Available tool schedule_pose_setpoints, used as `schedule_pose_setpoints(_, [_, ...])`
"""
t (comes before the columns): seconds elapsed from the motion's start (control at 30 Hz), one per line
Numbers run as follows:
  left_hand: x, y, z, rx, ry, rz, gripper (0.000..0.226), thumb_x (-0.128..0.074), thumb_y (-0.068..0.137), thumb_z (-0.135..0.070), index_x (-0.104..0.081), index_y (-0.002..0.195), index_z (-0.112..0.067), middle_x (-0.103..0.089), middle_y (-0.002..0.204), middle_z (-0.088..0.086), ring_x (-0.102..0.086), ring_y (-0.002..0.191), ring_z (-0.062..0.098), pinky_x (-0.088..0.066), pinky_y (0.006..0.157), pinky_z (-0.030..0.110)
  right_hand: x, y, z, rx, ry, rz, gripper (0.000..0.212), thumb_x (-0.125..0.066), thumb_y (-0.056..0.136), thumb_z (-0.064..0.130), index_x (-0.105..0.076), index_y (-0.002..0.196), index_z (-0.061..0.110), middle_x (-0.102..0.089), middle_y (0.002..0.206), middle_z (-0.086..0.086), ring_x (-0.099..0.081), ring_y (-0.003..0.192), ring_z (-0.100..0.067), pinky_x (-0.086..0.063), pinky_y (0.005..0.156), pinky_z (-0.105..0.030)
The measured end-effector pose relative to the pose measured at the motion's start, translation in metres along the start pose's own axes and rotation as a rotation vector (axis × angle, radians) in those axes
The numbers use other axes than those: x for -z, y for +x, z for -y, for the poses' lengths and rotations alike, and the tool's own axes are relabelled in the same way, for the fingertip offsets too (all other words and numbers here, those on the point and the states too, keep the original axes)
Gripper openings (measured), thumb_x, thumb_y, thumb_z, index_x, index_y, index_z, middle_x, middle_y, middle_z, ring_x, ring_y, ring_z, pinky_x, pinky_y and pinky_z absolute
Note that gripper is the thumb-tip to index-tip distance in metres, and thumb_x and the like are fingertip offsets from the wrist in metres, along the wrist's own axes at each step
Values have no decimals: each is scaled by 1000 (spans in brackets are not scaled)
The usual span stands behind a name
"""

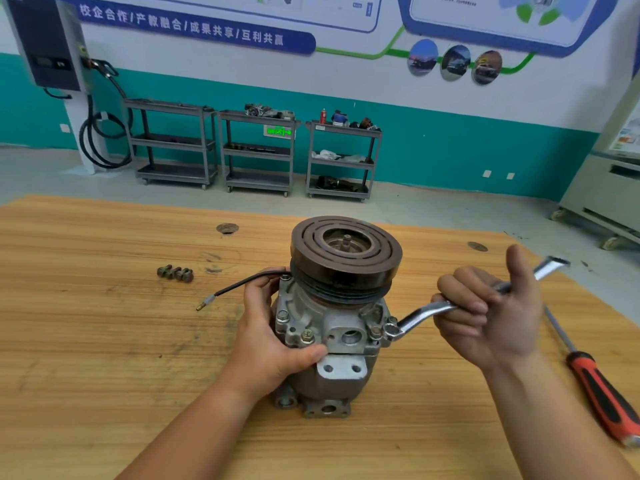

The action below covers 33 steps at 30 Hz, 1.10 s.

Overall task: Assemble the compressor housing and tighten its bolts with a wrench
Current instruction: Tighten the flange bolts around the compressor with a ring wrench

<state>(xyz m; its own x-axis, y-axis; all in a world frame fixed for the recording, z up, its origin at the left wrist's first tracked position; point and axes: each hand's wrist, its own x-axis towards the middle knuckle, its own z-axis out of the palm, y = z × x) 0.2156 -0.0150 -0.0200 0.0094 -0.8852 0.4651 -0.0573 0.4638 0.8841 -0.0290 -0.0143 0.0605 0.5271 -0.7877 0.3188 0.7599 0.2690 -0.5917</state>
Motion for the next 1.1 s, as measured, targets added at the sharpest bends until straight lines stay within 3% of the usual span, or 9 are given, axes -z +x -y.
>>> schedule_pose_setpoints(0.13, [0, 1, 2, -3, 10, 5, 87, -78, 32, -81, -33, 106, -73, -51, 115, -43, -51, 111, -15, -41, 82, 2, 10, 20, 4, -105, -45, 2, 49, -49, 91, 48, -37, 60, 12, -34, 60, -8, -30, 47, -15, -31, 45, -24])
schedule_pose_setpoints(0.43, [1, 3, 5, -24, -10, 72, 100, -80, 42, -74, -30, 126, -56, -50, 126, -30, -51, 122, 1, -44, 92, 13, 23, 35, -3, -290, 134, 39, 49, -46, 93, 48, -38, 62, 12, -35, 61, -8, -12, 44, -7, -29, 45, -24])
schedule_pose_setpoints(0.57, [3, 3, 6, -18, -27, 100, 99, -83, 49, -51, -31, 132, -35, -52, 124, -32, -52, 119, -2, -45, 88, 11, 25, 22, -6, -246, 179, 51, 47, -43, 94, 48, -39, 65, 11, -35, 65, -9, -13, 45, -7, -18, 41, -20])
schedule_pose_setpoints(0.7, [6, 2, -1, 15, -46, 69, 95, -76, 48, -75, -37, 125, -35, -55, 120, -33, -55, 114, -5, -46, 83, 9, 25, 14, -9, -171, 187, 87, 46, -42, 95, 48, -39, 66, 11, -35, 66, -9, -12, 46, -9, -23, 43, -24])
schedule_pose_setpoints(0.8, [5, 1, -2, -1, -46, 58, 86, -78, 54, -63, -38, 123, -30, -58, 120, -29, -58, 112, -3, -47, 81, 10, 19, 12, -9, -128, 134, 58, 47, -41, 95, 48, -38, 65, 12, -35, 64, -8, -14, 45, -10, -32, 48, -28])
schedule_pose_setpoints(0.87, [4, 1, -1, -18, -49, 57, 79, -77, 56, -49, -40, 121, -26, -60, 119, -23, -58, 110, -4, -47, 80, 9, 13, 13, -10, -54, 69, -88, 51, -39, 91, 54, -36, 57, 16, -31, 57, -3, -18, 43, -11, -32, 40, -24])
schedule_pose_setpoints(0.97, [3, 0, 0, -31, -80, 55, 70, -70, 57, -39, -40, 119, -25, -57, 118, -6, -59, 108, -3, -47, 79, 10, -2, -3, -14, 184, -260, -420, 56, -37, 81, 62, -32, 40, 24, -20, 45, 7, -15, 40, -7, -23, 31, -15])
schedule_pose_setpoints(1.03, [2, 1, -1, -46, -75, 59, 70, -68, 57, -39, -39, 118, -23, -53, 121, -1, -58, 108, -4, -46, 81, 9, -10, -16, -28, 356, -376, -413, 55, -43, 79, 62, -35, 40, 24, -23, 43, 6, -22, 37, -8, -25, 33, -14])
schedule_pose_setpoints(1.1, [2, 1, 0, -51, -76, 60, 70, -67, 57, -40, -39, 118, -22, -53, 120, -1, -58, 108, -5, -46, 81, 9, -20, -28, -48, 459, -298, -136, 51, -47, 87, 51, -38, 52, 15, -34, 51, -6, -34, 47, -18, -32, 43, -26])
